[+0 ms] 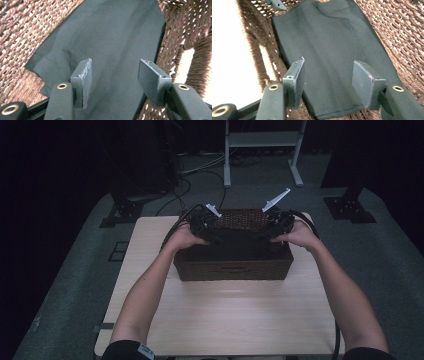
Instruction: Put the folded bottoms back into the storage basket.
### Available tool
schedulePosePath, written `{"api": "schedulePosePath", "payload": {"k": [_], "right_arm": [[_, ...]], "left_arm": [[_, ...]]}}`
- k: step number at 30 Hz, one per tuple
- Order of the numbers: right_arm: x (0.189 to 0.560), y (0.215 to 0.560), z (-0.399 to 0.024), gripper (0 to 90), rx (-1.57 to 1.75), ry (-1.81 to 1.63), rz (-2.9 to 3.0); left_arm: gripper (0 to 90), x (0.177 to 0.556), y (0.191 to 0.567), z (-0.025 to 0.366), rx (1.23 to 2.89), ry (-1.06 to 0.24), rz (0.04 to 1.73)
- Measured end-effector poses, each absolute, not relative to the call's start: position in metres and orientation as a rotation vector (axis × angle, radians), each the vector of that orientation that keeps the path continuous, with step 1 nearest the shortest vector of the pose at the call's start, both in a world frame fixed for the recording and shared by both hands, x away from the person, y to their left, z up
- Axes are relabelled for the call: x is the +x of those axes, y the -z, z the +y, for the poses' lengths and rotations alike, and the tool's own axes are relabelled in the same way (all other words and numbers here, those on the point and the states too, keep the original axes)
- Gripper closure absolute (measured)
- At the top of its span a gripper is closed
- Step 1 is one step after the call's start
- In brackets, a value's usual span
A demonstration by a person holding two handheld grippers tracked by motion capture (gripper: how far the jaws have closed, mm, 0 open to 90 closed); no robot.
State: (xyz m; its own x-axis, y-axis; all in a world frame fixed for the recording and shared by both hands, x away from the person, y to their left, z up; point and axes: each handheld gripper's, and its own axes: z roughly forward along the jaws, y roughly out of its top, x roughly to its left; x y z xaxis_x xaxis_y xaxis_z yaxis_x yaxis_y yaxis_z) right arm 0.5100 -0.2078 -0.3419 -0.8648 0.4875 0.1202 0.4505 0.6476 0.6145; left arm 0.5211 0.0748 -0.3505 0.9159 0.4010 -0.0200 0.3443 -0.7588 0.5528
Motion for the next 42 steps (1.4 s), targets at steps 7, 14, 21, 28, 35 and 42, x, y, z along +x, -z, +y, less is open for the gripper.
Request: {"api": "schedulePosePath", "payload": {"k": [7,14,21,28,35,42], "right_arm": [[0.503,0.338,-0.215,40.2,0.807,-1.039,2.786],[0.495,0.336,-0.219,38.3,0.792,-1.040,2.790],[0.487,0.330,-0.223,37.6,0.774,-1.023,2.791],[0.478,0.329,-0.225,37.2,0.763,-1.031,2.785],[0.469,0.330,-0.230,37.0,0.768,-1.029,2.784],[0.460,0.329,-0.233,36.6,0.757,-1.040,2.775]], "left_arm": [[40.0,0.514,0.345,0.074,2.508,-0.134,0.522],[38.2,0.506,0.341,0.073,2.518,-0.130,0.492],[37.8,0.498,0.343,0.078,2.507,-0.133,0.495],[37.0,0.491,0.339,0.082,2.506,-0.139,0.489],[36.5,0.483,0.339,0.086,2.492,-0.148,0.477],[34.8,0.474,0.338,0.090,2.481,-0.157,0.478]]}}
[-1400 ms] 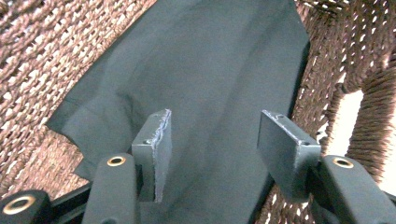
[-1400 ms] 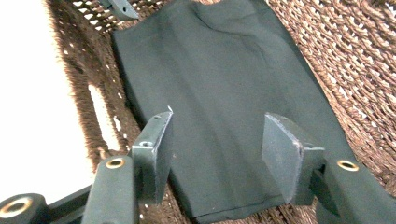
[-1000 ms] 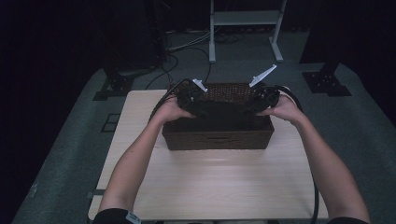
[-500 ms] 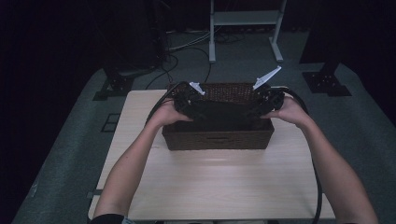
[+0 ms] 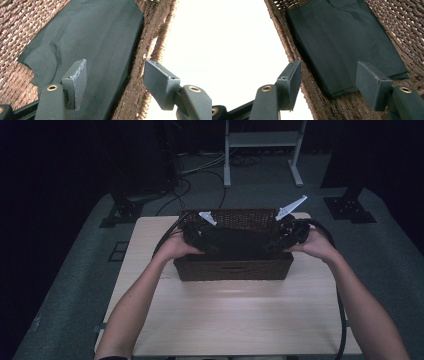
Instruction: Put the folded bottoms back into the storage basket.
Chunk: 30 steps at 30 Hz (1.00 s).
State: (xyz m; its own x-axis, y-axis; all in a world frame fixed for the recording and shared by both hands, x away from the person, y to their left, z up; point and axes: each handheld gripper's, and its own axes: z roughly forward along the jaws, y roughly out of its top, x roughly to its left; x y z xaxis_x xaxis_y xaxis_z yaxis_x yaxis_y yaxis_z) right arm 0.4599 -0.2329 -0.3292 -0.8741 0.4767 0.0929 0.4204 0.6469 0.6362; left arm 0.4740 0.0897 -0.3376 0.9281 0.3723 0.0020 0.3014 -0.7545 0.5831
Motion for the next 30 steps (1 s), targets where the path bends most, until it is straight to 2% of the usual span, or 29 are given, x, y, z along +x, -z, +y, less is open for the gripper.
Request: {"api": "schedulePosePath", "payload": {"k": [30], "right_arm": [[0.421,0.334,-0.242,35.8,0.721,-1.060,2.765]], "left_arm": [[27.9,0.435,0.337,0.106,2.463,-0.191,0.465]]}}
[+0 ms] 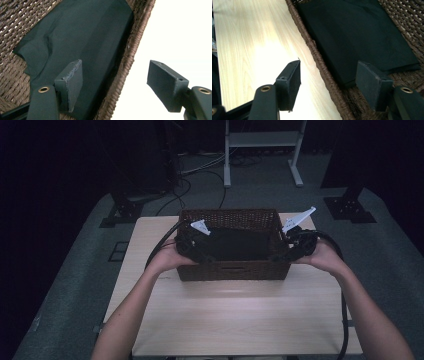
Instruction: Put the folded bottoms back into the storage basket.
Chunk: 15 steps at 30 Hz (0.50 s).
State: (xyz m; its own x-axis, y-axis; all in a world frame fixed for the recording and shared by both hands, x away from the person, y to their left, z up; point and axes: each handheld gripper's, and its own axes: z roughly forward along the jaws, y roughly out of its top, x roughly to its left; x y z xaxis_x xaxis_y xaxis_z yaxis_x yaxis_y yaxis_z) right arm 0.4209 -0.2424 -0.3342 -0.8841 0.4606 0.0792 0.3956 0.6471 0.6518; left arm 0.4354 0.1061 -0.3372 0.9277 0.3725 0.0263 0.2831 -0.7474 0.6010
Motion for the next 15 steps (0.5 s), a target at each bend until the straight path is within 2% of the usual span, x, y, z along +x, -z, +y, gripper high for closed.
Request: {"api": "schedulePosePath", "payload": {"k": [15], "right_arm": [[0.405,0.344,-0.243,34.8,0.709,-1.069,2.767]], "left_arm": [[26.1,0.415,0.337,0.108,2.455,-0.208,0.439]]}}
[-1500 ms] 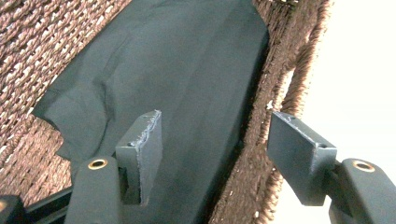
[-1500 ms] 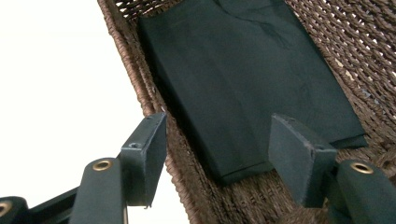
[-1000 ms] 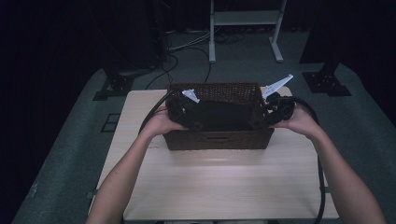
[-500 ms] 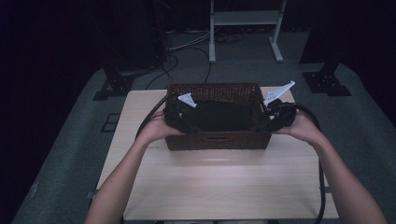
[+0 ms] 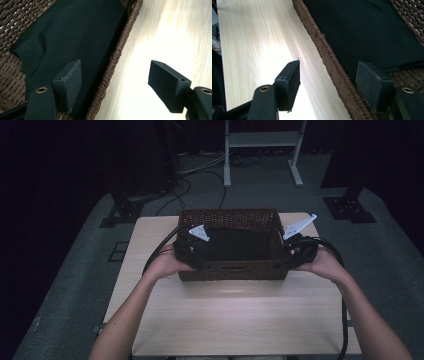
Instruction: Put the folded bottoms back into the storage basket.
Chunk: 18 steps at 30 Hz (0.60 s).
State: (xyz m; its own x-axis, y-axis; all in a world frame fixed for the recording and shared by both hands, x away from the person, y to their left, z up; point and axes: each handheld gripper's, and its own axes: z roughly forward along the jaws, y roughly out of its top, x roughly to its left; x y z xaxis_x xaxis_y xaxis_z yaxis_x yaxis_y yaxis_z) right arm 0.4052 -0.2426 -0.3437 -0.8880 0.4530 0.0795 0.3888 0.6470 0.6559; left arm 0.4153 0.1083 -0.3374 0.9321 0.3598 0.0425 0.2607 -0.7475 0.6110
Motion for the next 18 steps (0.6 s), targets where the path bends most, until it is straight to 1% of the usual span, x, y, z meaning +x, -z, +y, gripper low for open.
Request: {"api": "schedulePosePath", "payload": {"k": [7,18], "right_arm": [[0.396,0.345,-0.243,34.2,0.696,-1.083,2.761],[0.384,0.357,-0.247,32.4,0.705,-1.100,2.754]], "left_arm": [[25.1,0.407,0.339,0.109,2.456,-0.212,0.426],[22.8,0.393,0.345,0.115,2.438,-0.223,0.424]]}}
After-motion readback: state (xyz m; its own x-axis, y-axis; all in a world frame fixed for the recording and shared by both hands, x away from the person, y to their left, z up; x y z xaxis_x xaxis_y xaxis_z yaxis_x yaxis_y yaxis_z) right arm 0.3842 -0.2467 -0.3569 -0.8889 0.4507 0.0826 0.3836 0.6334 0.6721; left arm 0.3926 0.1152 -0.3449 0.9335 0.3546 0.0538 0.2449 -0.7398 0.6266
